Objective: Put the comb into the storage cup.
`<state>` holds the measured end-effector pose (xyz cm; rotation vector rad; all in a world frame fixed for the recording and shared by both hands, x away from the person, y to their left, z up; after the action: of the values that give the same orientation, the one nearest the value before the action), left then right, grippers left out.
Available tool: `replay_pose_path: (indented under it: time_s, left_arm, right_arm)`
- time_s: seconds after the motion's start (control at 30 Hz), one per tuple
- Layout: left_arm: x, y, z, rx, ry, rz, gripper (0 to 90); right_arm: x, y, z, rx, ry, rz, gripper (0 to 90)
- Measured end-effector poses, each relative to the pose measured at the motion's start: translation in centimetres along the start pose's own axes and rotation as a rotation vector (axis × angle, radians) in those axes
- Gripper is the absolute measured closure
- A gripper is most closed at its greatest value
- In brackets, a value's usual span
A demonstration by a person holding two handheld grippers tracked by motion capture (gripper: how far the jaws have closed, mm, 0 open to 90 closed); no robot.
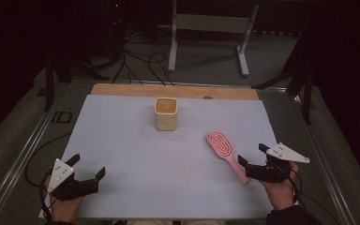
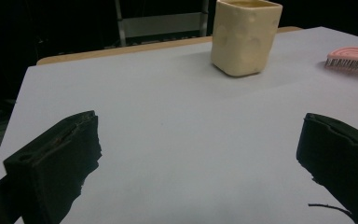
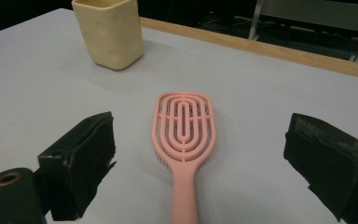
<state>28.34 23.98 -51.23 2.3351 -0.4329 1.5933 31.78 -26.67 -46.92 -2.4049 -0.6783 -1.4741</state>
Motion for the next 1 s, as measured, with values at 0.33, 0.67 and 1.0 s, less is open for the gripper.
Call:
replay_pose_path:
  time_s: [0.33, 0.67, 1.0]
  left_arm:
    - [-0.1, 0.0, 0.0, 0.001, -0.003, 0.002, 0.2]
    - [-0.1, 0.1, 0.0, 0.003, -0.002, 0.003, 0.2]
    - [-0.1, 0.1, 0.1, 0.004, -0.002, 0.005, 0.2]
  right_arm:
    - [0.4, 0.2, 0.7, 0.004, -0.026, 0.012, 8.7]
    - [0.7, 0.3, 1.3, 0.008, -0.052, 0.010, 8.7]
    - [1.2, 0.0, 2.2, 0.018, -0.099, -0.015, 8.7]
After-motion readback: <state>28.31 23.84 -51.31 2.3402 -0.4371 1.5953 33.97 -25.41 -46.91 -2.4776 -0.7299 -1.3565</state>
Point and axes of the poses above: each handheld gripper's, and its own axes: z roughly forward along the jaws, x roughly out of its top, y roughly to its right, the point moved 8 cm from there along z, roughly forward along the jaws, and after that the axes turned 3 degrees about -z, right-handed, at the moved point
